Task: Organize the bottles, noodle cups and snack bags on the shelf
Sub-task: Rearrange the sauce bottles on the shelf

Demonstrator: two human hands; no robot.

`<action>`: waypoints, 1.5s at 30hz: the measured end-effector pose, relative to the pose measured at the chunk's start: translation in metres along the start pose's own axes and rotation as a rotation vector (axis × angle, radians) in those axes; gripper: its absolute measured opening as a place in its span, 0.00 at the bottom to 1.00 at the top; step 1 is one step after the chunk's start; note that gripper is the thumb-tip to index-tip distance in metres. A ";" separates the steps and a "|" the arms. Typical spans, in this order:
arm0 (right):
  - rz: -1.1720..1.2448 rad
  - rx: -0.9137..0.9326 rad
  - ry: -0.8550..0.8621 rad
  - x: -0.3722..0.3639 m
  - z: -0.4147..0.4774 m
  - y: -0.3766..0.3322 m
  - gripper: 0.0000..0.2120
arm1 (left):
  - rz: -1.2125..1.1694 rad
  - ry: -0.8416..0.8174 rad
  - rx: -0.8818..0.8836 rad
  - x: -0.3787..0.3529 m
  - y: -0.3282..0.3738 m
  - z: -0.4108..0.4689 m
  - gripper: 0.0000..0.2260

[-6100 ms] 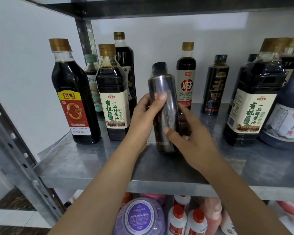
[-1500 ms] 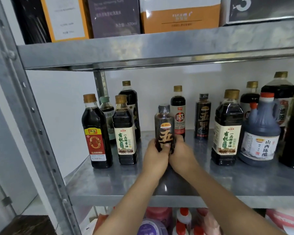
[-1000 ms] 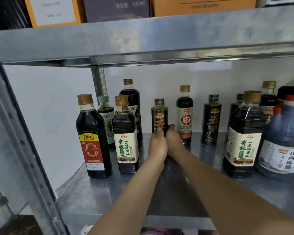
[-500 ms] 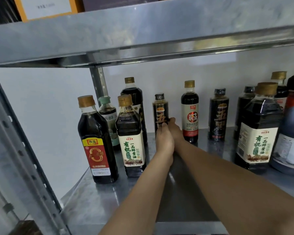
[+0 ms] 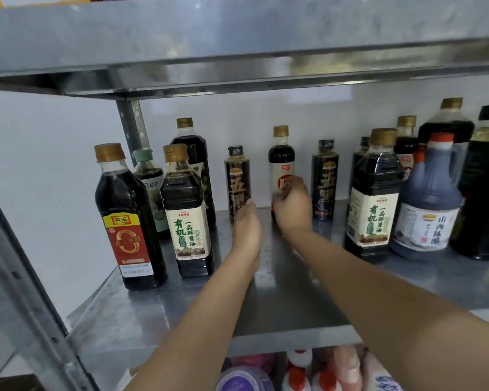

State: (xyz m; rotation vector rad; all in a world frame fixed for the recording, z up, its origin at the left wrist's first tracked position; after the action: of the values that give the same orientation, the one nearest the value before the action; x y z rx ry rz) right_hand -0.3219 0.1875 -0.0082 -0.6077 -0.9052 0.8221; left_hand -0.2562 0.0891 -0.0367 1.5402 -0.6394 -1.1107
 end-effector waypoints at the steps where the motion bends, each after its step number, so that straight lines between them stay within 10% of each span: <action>1: 0.003 -0.003 0.054 0.006 0.002 0.000 0.21 | 0.003 -0.011 0.001 -0.001 -0.003 0.000 0.23; 9: -0.034 -0.124 -0.022 0.001 0.025 0.003 0.36 | -0.060 -0.034 0.044 -0.005 0.000 0.001 0.36; 19: -0.060 -0.175 -0.122 -0.028 0.037 0.021 0.29 | -0.080 -0.060 0.048 -0.002 0.007 0.008 0.39; 28: -0.061 -0.132 -0.156 -0.008 0.025 0.013 0.27 | -0.008 -0.066 0.008 -0.003 0.014 -0.006 0.36; 34: 0.095 -0.037 -0.253 0.037 -0.027 -0.007 0.26 | -0.029 0.016 -0.104 0.009 0.036 -0.037 0.11; 45: 0.289 0.020 -0.349 0.087 -0.131 -0.022 0.23 | 0.070 -0.302 -0.117 0.002 0.070 -0.074 0.18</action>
State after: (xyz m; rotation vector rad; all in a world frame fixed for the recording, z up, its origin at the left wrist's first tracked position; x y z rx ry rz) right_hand -0.1691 0.2318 -0.0182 -0.5948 -1.1392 1.2221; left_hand -0.1779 0.1014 0.0275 1.2519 -0.8105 -1.3158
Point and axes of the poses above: each hand's wrist, its own z-axis towards the middle knuckle, its own x-axis out of the back of the hand, y = z × x, the point moved 4 cm from there along z, towards the middle knuckle, and after that the axes turned 10 degrees about -z, right-handed, at the moved point
